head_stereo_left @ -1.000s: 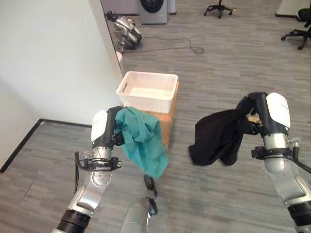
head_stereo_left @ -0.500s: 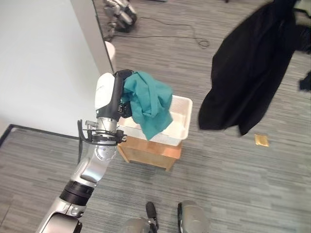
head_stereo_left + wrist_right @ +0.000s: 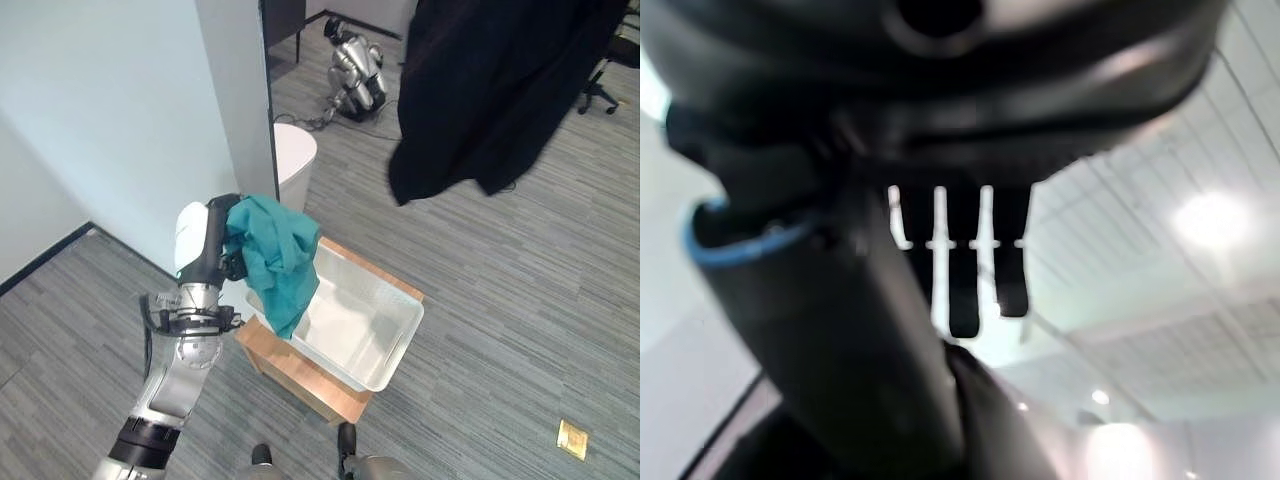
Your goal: Pick up bed clothes into laundry basket.
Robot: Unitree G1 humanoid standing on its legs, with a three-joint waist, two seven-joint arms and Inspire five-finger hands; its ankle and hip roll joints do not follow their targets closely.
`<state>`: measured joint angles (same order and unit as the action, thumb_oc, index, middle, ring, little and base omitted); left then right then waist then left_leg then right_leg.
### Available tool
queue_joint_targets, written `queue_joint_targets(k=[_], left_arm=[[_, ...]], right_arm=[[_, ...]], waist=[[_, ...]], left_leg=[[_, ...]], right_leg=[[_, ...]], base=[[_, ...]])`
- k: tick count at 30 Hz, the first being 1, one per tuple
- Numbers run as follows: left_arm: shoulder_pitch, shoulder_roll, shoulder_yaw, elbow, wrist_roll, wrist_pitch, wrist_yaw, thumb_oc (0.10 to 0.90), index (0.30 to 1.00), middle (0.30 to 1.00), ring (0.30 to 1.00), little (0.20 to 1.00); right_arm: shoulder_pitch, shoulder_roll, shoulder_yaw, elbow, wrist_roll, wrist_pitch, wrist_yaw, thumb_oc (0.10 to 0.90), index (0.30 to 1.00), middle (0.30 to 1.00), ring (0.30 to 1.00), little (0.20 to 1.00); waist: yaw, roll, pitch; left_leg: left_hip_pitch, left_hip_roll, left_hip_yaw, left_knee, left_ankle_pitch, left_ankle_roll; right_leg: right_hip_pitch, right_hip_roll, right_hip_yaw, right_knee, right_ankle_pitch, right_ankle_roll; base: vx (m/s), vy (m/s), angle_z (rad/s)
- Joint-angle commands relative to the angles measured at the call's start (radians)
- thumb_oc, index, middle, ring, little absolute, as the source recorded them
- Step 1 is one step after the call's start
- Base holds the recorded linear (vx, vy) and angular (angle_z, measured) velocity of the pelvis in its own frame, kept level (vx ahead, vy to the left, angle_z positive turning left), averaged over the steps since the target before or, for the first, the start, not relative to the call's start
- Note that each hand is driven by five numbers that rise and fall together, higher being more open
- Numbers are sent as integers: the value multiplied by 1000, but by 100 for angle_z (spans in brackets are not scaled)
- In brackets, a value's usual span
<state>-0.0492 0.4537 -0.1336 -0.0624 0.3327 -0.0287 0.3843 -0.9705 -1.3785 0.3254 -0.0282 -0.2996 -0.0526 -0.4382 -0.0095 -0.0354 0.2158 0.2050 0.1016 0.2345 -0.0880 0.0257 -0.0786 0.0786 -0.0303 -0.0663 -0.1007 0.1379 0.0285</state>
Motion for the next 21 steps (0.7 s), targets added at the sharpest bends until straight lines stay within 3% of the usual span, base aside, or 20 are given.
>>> queue_joint_targets(k=[1,10,11,13,15,21], left_arm=[[-28,45,19,-148,-22,-116,53,400,300,300,300,300],[-115,37,-109,-85,-40,-116,12,400,300,300,300,300],[-179,22,-178,-40,-46,-112,-4,400,300,300,300,300],[-213,9,-212,-17,-48,-112,-13,400,300,300,300,300],[-317,-40,-297,41,-59,-113,-37,400,300,300,300,300],[-422,-96,-361,66,-72,-112,-51,400,300,300,300,300]], right_arm=[[-73,-8,-80,13,-2,42,-70,400,300,300,300,300],[-160,36,-28,54,-4,63,-97,400,300,300,300,300],[-226,51,17,80,3,69,-110,400,300,300,300,300],[-265,59,45,93,9,72,-117,400,300,300,300,300],[-400,72,144,132,24,76,-133,400,300,300,300,300],[-514,87,246,168,27,78,-144,400,300,300,300,300]], waist=[[41,-19,-150],[22,-12,-154],[9,-13,-156],[3,-13,-156],[-21,-5,-157],[-50,6,-155]], left_leg=[[-76,21,-35,1,13,-27],[-76,28,-34,1,13,-31],[-77,30,-29,1,13,-33],[-76,31,-27,1,12,-33],[-78,32,-19,1,9,-34],[-76,35,-5,1,1,-35]], right_leg=[[140,-125,-109,19,-195,134],[138,-126,-113,18,-198,133],[134,-127,-109,18,-196,133],[132,-127,-107,18,-196,133],[128,-128,-101,18,-195,134],[116,-133,-87,16,-188,139]], base=[[32,-64,28],[23,-45,10],[0,0,0],[3,-1,-2],[0,0,0],[3,2,-12]])
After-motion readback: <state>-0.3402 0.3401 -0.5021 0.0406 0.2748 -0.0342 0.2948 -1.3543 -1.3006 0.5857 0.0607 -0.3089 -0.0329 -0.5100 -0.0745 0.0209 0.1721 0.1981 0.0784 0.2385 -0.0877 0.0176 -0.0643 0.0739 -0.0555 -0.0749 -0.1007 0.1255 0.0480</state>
